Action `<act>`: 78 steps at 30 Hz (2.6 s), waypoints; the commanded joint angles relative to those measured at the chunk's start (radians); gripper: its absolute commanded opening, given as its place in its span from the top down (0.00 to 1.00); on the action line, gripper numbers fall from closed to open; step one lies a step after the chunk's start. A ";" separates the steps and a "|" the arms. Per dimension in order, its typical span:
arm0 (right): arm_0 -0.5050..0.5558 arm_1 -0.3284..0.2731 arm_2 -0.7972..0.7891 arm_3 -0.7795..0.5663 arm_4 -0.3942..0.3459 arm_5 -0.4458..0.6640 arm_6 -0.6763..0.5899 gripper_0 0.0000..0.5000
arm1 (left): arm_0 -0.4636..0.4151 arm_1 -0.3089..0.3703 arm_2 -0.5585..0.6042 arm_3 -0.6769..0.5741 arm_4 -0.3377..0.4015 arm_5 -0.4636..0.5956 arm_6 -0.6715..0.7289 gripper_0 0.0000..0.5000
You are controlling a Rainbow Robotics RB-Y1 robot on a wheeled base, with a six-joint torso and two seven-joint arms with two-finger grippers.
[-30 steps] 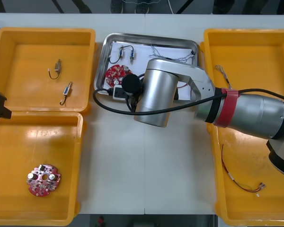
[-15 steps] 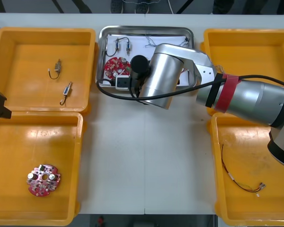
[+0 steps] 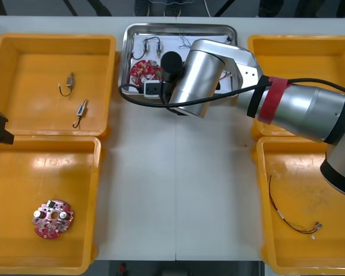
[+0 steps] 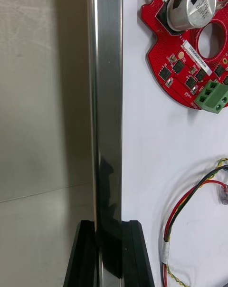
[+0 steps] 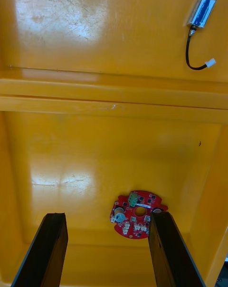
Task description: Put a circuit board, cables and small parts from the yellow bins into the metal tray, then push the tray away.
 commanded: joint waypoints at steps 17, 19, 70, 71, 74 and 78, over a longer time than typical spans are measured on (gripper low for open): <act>-0.090 0.044 -0.041 0.096 -0.008 -0.065 0.085 1.00 | 0.014 0.046 0.028 -0.025 0.005 0.006 -0.066 0.00; -0.090 0.043 -0.045 0.096 -0.008 -0.065 0.085 1.00 | 0.014 0.046 0.028 -0.025 0.005 0.006 -0.066 0.00; 0.220 0.043 -0.525 -0.587 -0.006 0.817 -0.335 0.00 | 0.014 0.046 0.028 -0.025 0.005 0.006 -0.066 0.00; 0.230 0.044 -0.541 -0.607 -0.006 0.817 -0.362 0.00 | 0.014 0.046 0.028 -0.025 0.005 0.006 -0.066 0.00; 0.258 0.043 -0.573 -0.656 -0.008 0.817 -0.432 0.00 | 0.014 0.046 0.028 -0.025 0.005 0.006 -0.066 0.00; 0.304 0.043 -0.631 -0.714 -0.014 0.817 -0.532 0.00 | 0.014 0.046 0.028 -0.025 0.005 0.006 -0.066 0.00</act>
